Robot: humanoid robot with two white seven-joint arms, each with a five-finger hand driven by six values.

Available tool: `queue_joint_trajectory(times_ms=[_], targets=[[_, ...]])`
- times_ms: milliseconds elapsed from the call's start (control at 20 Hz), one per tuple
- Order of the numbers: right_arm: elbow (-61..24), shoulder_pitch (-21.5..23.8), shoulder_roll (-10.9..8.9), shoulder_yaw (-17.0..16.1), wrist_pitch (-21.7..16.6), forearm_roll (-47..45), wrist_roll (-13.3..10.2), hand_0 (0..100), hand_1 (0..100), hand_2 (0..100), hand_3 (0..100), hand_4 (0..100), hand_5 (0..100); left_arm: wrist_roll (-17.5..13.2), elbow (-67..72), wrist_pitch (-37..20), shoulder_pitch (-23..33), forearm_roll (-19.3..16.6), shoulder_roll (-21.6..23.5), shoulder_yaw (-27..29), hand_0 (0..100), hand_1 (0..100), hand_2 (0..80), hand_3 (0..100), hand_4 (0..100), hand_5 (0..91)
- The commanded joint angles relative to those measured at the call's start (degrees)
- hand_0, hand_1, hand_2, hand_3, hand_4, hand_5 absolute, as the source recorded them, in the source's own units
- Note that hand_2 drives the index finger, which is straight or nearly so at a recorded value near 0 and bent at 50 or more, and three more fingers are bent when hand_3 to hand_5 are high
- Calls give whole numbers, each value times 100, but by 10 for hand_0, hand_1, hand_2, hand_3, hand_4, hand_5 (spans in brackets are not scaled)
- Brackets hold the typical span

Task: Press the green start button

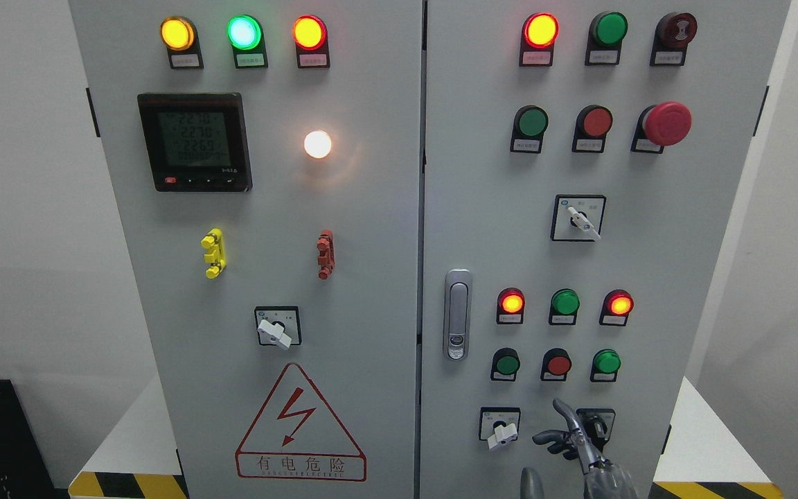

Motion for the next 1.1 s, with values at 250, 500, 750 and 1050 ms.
queue_joint_trajectory(times_ms=[250,500,750,1050], targets=[[-228,449,-16,612,-23,-1949,51,690,279,0,162,208,108,-2,0,-5,7,0,0,0,120,556,0,0,0,0],[-246,538,-16,683,-23,-2354,314,633,224,0,57,9,0,-2,0,-5,-1,0,0,0,120,556,0,0,0,0],[-237,555,-25,762,-32,-2670,332,521,197,0,4,0,0,-2,0,-5,7,0,0,0,120,556,0,0,0,0],[-237,582,-25,832,-32,-2855,560,431,146,0,0,0,0,-2,0,-5,-1,0,0,0,120,556,0,0,0,0]])
